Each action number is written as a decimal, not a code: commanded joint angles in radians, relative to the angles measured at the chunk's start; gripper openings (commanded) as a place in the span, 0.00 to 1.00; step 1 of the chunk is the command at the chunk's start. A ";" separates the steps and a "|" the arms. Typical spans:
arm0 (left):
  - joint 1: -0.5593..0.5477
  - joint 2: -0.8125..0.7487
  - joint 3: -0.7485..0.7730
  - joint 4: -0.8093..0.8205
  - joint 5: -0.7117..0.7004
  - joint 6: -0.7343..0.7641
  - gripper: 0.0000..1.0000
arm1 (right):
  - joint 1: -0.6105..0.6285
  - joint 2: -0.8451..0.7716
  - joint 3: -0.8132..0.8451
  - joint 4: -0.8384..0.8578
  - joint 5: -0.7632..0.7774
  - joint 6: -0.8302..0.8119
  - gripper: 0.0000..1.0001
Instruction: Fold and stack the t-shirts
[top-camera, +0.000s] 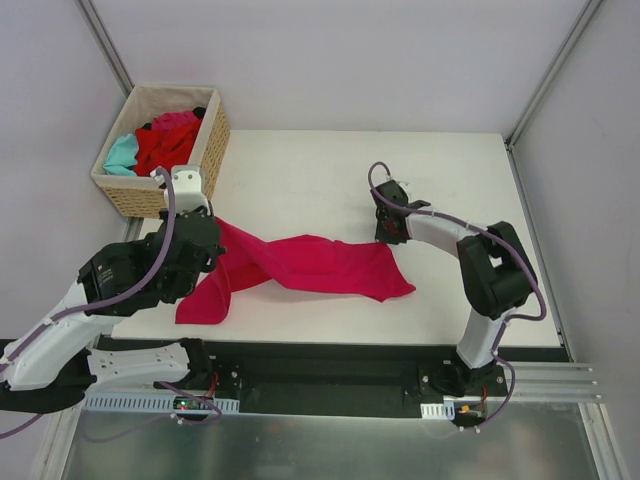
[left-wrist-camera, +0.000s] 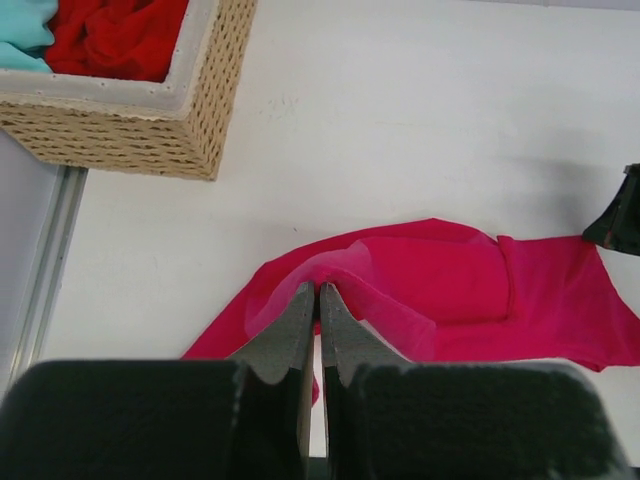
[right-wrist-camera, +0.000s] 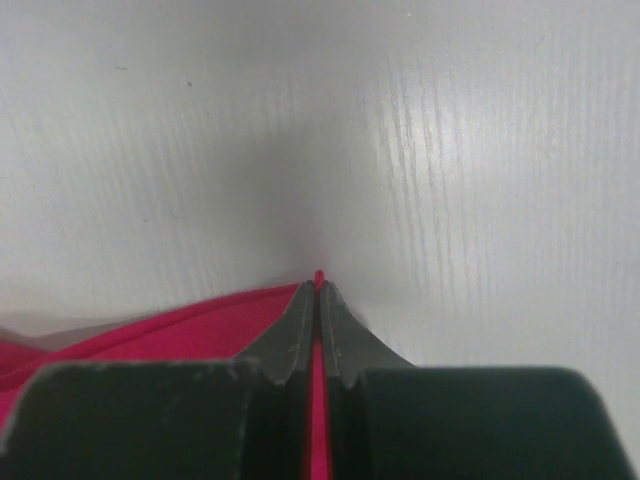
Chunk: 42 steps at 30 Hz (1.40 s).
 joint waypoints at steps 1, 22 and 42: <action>0.026 0.034 0.047 0.049 -0.063 0.080 0.00 | 0.026 -0.195 0.077 -0.085 0.105 -0.053 0.01; 0.032 -0.157 0.279 0.532 0.597 0.507 0.00 | 0.118 -0.987 0.613 -0.326 -0.051 -0.546 0.01; 0.055 -0.316 0.451 0.677 1.335 0.479 0.00 | 0.113 -1.145 0.949 -0.289 -0.501 -0.515 0.01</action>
